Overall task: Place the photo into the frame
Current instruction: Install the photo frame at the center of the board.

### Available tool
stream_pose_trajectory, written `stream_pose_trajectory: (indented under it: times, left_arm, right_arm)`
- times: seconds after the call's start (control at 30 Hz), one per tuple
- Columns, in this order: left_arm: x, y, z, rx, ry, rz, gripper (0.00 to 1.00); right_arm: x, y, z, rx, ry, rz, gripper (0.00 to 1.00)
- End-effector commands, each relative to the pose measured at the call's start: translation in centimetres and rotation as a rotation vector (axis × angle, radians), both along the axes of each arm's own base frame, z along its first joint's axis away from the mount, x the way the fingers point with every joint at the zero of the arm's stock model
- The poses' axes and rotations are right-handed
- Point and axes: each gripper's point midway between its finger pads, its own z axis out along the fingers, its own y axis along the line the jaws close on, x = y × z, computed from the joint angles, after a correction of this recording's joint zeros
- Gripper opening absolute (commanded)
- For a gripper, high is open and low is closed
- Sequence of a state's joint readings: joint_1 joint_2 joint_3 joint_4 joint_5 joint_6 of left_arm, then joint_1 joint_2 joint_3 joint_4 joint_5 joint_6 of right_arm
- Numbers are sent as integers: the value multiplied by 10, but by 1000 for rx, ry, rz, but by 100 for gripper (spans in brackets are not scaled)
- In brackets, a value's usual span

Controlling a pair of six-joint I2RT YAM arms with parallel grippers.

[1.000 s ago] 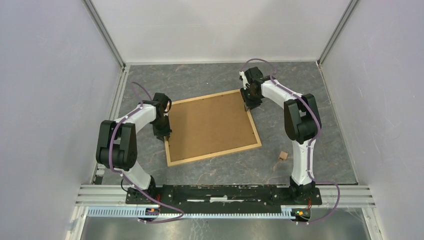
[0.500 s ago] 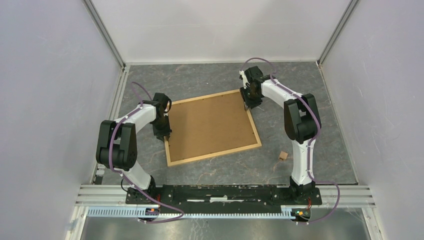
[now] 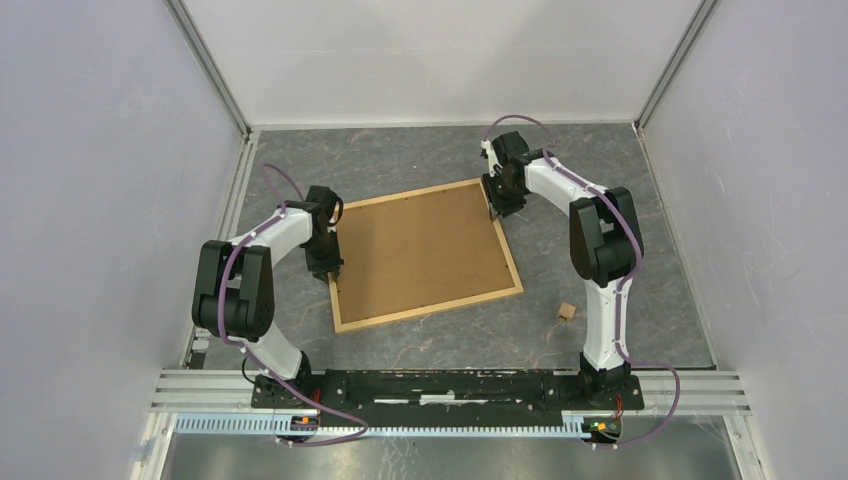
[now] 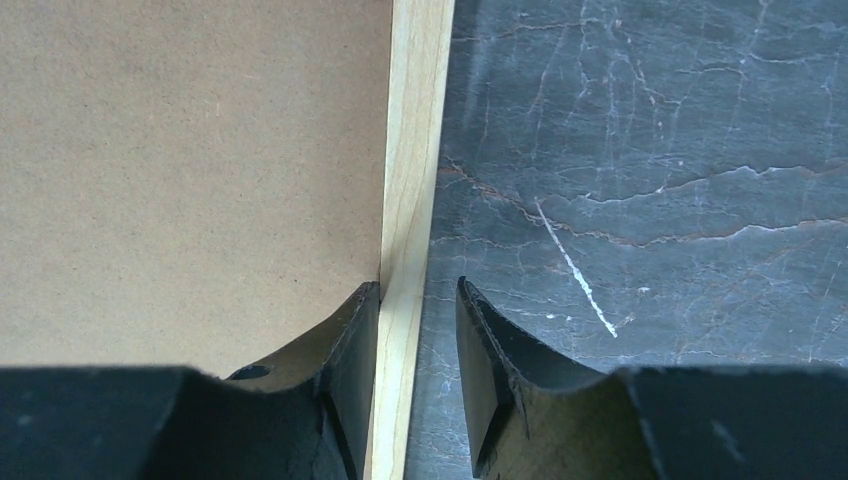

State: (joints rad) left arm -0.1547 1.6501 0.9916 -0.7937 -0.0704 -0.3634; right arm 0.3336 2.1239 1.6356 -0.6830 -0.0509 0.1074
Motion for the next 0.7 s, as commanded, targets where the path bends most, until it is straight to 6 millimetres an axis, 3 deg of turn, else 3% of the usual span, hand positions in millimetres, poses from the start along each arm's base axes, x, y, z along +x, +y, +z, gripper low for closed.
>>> stream_pose_trajectory:
  times: [0.0, 0.27, 0.67]
  left_arm:
    - [5, -1, 3, 5, -27, -45, 2]
    - [6, -1, 2, 6, -27, -46, 2]
    - [6, 0, 2, 9, -25, -47, 2]
  right_arm:
    - [10, -3, 26, 18, -62, -10, 40]
    - [9, -3, 23, 19, -57, -9, 40]
    - [3, -34, -16, -100, 3, -64, 38]
